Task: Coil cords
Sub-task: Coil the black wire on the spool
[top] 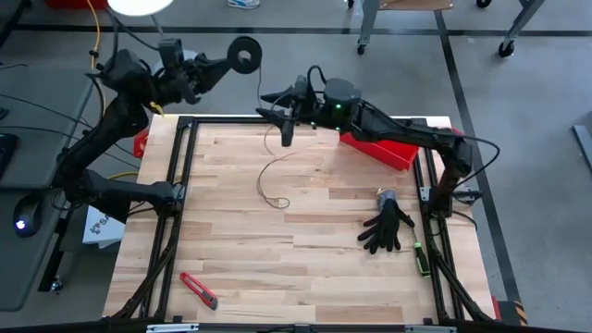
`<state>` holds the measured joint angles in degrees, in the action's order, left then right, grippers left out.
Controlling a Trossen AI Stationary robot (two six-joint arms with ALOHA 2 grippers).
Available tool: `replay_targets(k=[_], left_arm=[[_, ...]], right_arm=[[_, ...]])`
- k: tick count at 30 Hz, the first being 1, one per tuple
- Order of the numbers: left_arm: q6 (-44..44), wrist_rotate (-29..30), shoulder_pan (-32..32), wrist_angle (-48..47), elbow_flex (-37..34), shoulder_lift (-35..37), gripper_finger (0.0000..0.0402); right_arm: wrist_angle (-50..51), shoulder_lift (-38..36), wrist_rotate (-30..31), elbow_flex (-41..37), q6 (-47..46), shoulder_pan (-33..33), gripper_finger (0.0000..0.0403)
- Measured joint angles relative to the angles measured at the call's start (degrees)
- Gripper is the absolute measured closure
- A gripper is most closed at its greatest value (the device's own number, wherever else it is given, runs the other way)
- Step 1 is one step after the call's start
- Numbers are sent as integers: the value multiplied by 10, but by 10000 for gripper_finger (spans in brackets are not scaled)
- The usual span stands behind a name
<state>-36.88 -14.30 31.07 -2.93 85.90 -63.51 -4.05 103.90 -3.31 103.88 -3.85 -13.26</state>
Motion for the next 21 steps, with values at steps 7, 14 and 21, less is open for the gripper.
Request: replay_targets(k=[7, 14, 21], left_arm=[[0, 25, 0, 8, 0, -2, 401], [0, 29, 0, 11, 0, 0, 401], [-5, 30, 0, 11, 0, 0, 401]], right_arm=[[-29, 27, 30, 0, -3, 1, 226], [-42, 28, 62, 0, 24, 1, 298], [-59, 27, 68, 0, 24, 0, 336]])
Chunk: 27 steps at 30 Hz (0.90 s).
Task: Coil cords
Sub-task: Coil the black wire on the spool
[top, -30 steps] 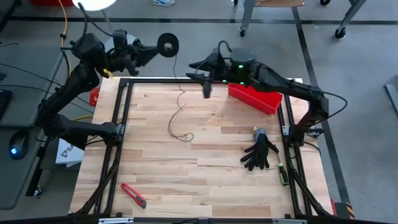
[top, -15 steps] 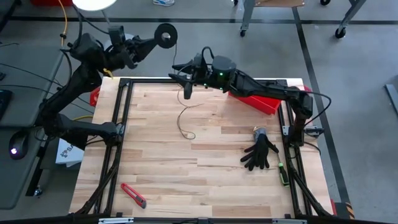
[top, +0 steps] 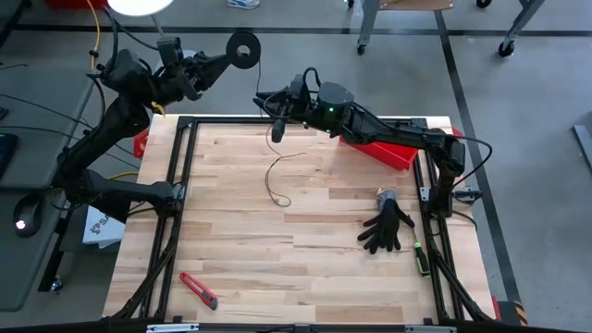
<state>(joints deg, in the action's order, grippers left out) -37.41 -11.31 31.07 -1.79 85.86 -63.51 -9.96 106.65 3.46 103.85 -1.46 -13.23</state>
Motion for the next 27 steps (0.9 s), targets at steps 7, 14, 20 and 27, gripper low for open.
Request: replay_targets(k=[7, 14, 20, 27], left_arm=[[-27, 7, 0, 0, 0, 0, 401], [-147, 59, -11, -1, 0, -2, 401], [-268, 122, -70, 3, 0, -19, 401], [-372, 164, -144, 3, 0, -33, 401]], right_arm=[[-7, 0, 0, 0, 5, 9, 394], [-102, 0, -5, 0, 26, 69, 401], [-159, 2, 20, 0, 64, 98, 402], [-213, 17, 19, 0, 62, 88, 402]])
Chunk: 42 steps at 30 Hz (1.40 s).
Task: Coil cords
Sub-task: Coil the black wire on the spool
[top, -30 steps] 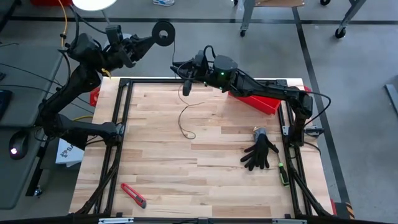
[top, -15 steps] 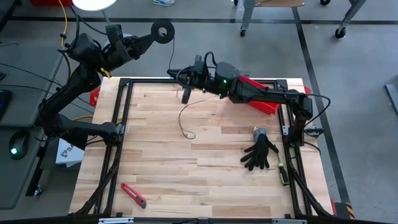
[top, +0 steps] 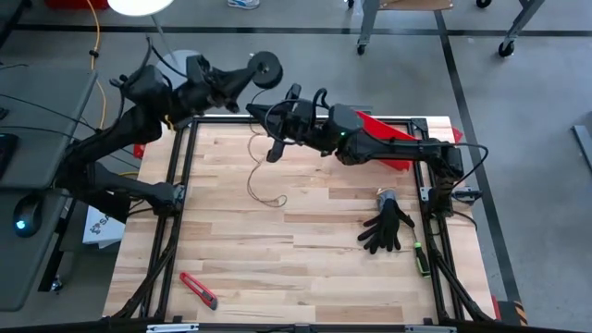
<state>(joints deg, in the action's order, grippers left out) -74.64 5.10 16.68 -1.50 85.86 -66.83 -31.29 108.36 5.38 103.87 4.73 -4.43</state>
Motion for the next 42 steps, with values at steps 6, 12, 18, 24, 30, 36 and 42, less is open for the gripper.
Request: replay_targets(k=[6, 12, 18, 24, 30, 36, 42], left_arm=[[-44, 22, -50, -1, 0, -2, 401], [-68, 42, -102, -1, 0, -2, 401], [-80, 28, -137, -26, 0, 8, 401], [-81, 7, -146, -138, 0, 46, 401], [-17, 3, -136, -234, 0, 88, 401], [56, 3, -109, -354, 0, 129, 401], [173, -3, -82, -427, 0, 142, 401]], right_arm=[[-80, 30, -19, 0, -30, -2, 403], [-140, 53, -14, 0, -48, -13, 403], [-147, 57, -24, 0, -48, -36, 403], [-139, 57, -65, 0, -47, -64, 403], [-94, 57, -116, 0, -47, -90, 403], [-41, 57, -158, 0, -49, -112, 403], [-5, 57, -189, 0, -73, -122, 403]])
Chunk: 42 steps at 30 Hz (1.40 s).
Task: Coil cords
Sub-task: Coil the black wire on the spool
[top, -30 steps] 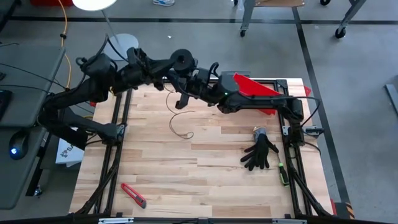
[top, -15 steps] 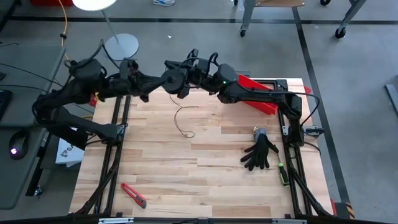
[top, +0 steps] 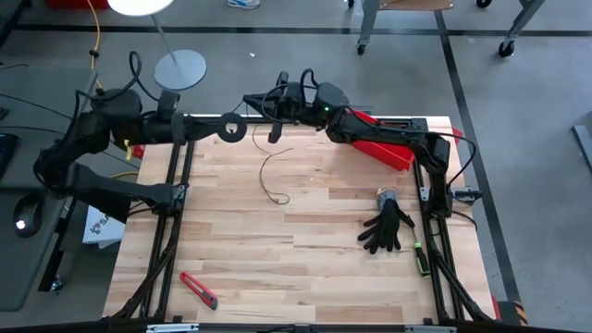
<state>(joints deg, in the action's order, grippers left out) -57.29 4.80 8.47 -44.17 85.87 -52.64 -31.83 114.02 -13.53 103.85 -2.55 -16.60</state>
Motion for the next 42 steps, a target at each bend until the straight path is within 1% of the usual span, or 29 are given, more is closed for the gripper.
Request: replay_targets(k=[4, 6, 9, 11, 14, 18, 20, 22, 24, 27, 30, 32, 34, 38, 42], left_arm=[[135, 15, 19, -25, 0, 1, 401], [206, 39, 29, -29, 0, 1, 401], [309, 95, 41, -29, 5, -1, 401], [380, 128, 47, -16, 13, -4, 401], [443, 129, 53, 29, 21, -14, 401], [464, 85, 54, 108, 31, -26, 402], [466, 75, 54, 140, 32, -32, 402], [476, 73, 54, 164, 33, -36, 402], [485, 73, 54, 166, 33, -40, 401], [510, 75, 54, 200, 33, -48, 401], [544, 75, 54, 227, 33, -58, 401], [553, 77, 56, 239, 33, -60, 401], [557, 78, 62, 241, 33, -63, 401], [542, 79, 71, 244, 31, -71, 401], [498, 77, 87, 288, 22, -69, 401]], right_arm=[[37, -4, 1, 0, 0, 0, 403], [64, -11, 2, 0, 11, 0, 403], [93, -20, 2, 0, 21, -4, 403], [98, -23, 0, 0, 16, -7, 403], [106, -25, 0, 0, 11, -12, 403], [112, -26, 0, 1, 13, -12, 401], [120, -27, -1, 1, 13, -8, 394], [137, -26, 2, 1, 6, -4, 378], [151, -25, 4, 0, -13, -3, 353], [173, -29, 7, 0, -23, -3, 306], [207, -41, 34, 0, -2, -2, 261], [228, -51, 44, 0, 15, -4, 241], [245, -64, 46, 0, 32, -8, 232], [288, -88, 45, 0, 53, -17, 229], [343, -109, 42, 0, 71, -27, 229]])
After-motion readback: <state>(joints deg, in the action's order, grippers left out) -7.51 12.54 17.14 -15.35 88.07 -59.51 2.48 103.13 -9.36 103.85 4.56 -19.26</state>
